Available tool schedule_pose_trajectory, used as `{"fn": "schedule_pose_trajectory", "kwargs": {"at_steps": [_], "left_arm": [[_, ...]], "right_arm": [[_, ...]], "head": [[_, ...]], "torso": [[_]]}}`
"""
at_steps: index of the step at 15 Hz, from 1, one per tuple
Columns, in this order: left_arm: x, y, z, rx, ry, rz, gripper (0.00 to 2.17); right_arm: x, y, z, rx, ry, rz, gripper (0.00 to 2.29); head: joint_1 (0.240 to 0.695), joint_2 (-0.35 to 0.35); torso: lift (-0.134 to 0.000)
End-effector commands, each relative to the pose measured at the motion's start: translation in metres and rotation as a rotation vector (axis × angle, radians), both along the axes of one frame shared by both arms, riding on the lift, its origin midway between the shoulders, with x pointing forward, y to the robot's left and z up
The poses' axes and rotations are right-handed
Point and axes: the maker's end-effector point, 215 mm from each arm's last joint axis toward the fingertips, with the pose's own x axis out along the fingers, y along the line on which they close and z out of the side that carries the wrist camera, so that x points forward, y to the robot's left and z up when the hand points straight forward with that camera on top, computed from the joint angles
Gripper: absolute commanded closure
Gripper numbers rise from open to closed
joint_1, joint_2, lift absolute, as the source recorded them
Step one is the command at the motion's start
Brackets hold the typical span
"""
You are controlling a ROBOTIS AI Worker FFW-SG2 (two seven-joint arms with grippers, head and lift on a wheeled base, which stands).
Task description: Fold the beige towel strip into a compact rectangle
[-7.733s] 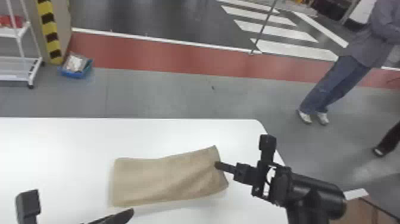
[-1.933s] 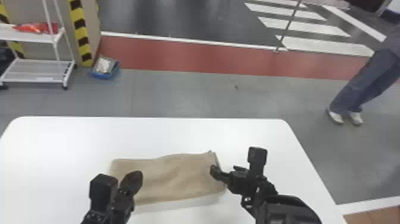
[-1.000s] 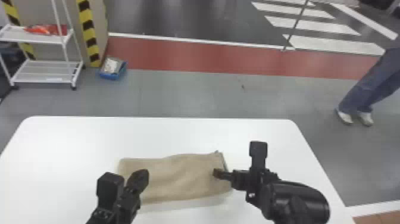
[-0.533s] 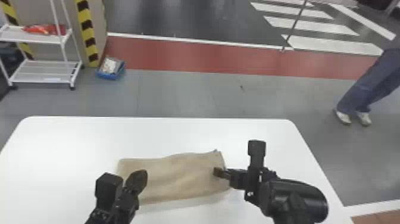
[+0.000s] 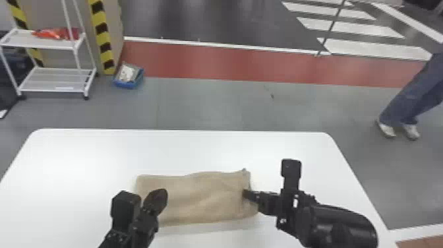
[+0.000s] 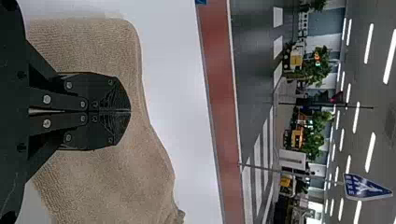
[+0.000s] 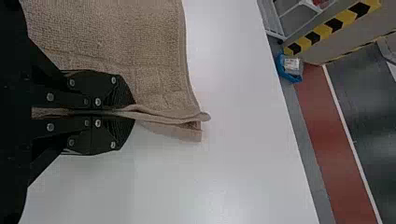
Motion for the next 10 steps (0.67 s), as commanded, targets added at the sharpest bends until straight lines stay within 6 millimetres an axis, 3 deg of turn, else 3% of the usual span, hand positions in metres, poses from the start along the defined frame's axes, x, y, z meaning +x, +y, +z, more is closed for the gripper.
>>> {"fn": "schedule_pose_trajectory", "kwargs": {"at_steps": [1, 4, 8, 10], "left_arm": [[-0.002, -0.002, -0.002, 0.002, 0.008, -0.004, 1.5], [-0.009, -0.008, -0.009, 0.001, 0.042, -0.034, 1.5], [-0.015, -0.012, -0.017, -0.004, 0.066, -0.058, 1.5], [-0.011, -0.01, -0.024, 0.006, 0.076, -0.057, 1.5]], "right_arm": [[-0.004, 0.004, 0.018, 0.022, -0.025, 0.003, 1.12], [-0.007, 0.012, 0.048, 0.028, -0.061, 0.021, 1.12], [-0.012, 0.017, 0.053, 0.031, -0.069, 0.033, 1.12], [-0.014, 0.021, 0.066, 0.049, -0.093, 0.036, 1.12]], "head": [[0.695, -0.191], [0.695, -0.191], [0.695, -0.195], [0.695, -0.194]], "torso": [[0.0], [0.0], [0.0], [0.0]]}}
